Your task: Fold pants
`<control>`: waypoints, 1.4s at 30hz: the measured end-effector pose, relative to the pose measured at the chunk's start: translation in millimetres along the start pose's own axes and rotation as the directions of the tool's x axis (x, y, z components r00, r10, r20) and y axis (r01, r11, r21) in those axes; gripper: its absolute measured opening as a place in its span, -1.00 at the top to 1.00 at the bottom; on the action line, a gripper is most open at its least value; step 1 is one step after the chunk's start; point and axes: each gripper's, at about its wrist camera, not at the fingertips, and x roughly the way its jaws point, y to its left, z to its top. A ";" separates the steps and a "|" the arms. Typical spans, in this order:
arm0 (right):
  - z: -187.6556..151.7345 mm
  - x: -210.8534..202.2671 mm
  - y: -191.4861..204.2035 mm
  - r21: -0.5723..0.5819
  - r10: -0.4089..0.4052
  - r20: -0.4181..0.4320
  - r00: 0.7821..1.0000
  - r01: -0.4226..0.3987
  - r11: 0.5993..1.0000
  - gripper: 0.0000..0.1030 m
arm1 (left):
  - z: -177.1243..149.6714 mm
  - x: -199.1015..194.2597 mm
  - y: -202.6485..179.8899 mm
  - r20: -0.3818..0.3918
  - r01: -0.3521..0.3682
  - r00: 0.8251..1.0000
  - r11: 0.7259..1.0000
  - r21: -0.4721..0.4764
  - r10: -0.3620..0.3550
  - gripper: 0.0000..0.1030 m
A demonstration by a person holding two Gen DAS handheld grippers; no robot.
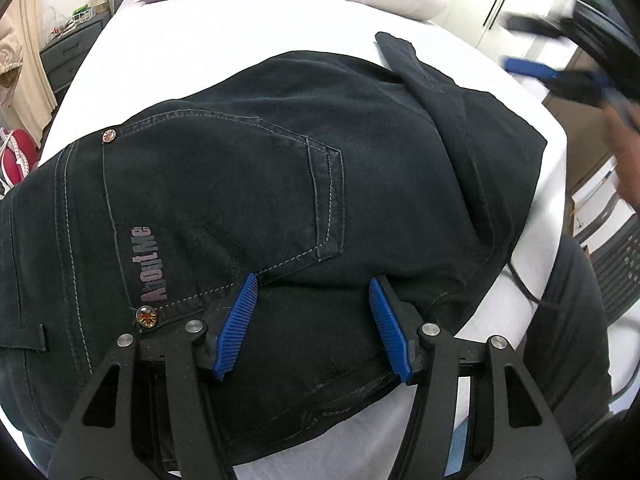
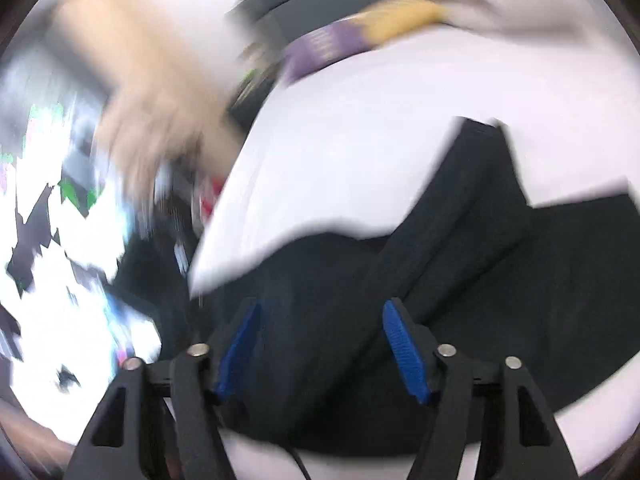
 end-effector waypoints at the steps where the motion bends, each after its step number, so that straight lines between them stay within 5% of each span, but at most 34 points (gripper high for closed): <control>1: 16.2 4.9 -24.6 0.109 0.044 0.026 0.999 -0.047 0.993 -0.21 | 1.1 1.6 -1.2 0.000 0.000 1.000 1.000 -0.002 0.000 -0.10; 5: 54.6 36.1 -93.9 0.366 0.094 0.088 0.992 -0.120 0.923 -0.15 | -0.9 -4.5 3.2 -0.005 0.008 1.000 1.000 -0.012 -0.008 -0.10; 16: 95.4 117.0 -174.0 0.579 0.037 0.063 0.997 -0.067 0.812 -0.08 | 4.2 -3.5 8.0 -0.028 0.022 0.999 0.999 -0.035 -0.023 -0.10; 19: 105.3 126.6 -179.0 0.585 0.056 0.085 0.995 -0.096 0.805 0.12 | 6.9 -1.1 7.3 -0.037 0.022 0.999 0.999 -0.034 -0.023 -0.10; 21: 114.3 132.4 -180.1 0.568 0.050 0.077 0.996 -0.085 0.819 0.43 | 9.6 -0.1 7.1 -0.043 0.019 0.999 0.999 -0.029 -0.021 -0.10; 22: 114.7 131.8 -179.1 0.555 0.036 0.067 0.997 -0.067 0.829 0.82 | 10.1 0.4 7.1 -0.045 0.018 0.999 0.999 -0.027 -0.019 -0.10; 23: 117.1 131.1 -178.7 0.537 0.014 0.057 0.998 -0.043 0.842 0.90 | 10.6 0.9 6.7 -0.048 0.016 0.999 1.000 -0.025 -0.018 -0.10; 28: 107.5 71.0 -176.9 0.457 -0.072 0.166 0.984 -0.012 0.889 0.91 | 15.1 3.3 1.1 -0.056 0.007 0.998 1.000 -0.016 -0.008 -0.10; 32: 81.9 -11.8 -200.8 0.487 -0.133 0.301 0.944 -0.033 0.873 0.91 | 16.8 4.7 -2.4 -0.057 0.000 0.998 1.000 -0.009 -0.001 -0.10; 36: 19.2 -94.7 -254.4 0.605 -0.246 0.387 0.889 -0.044 0.795 0.91 | 19.0 6.1 -8.0 -0.058 -0.006 0.998 1.000 -0.012 0.005 -0.10; 39: -31.3 -114.4 -295.9 0.714 -0.280 0.363 0.888 -0.073 0.696 0.91 | 20.4 6.3 -10.8 -0.061 -0.012 0.998 1.000 -0.011 0.011 -0.10; 42: -58.5 -114.7 -306.2 0.733 -0.276 0.374 0.886 -0.100 0.672 0.89 | 23.4 8.4 -14.6 -0.067 -0.022 0.998 1.000 -0.011 0.021 -0.10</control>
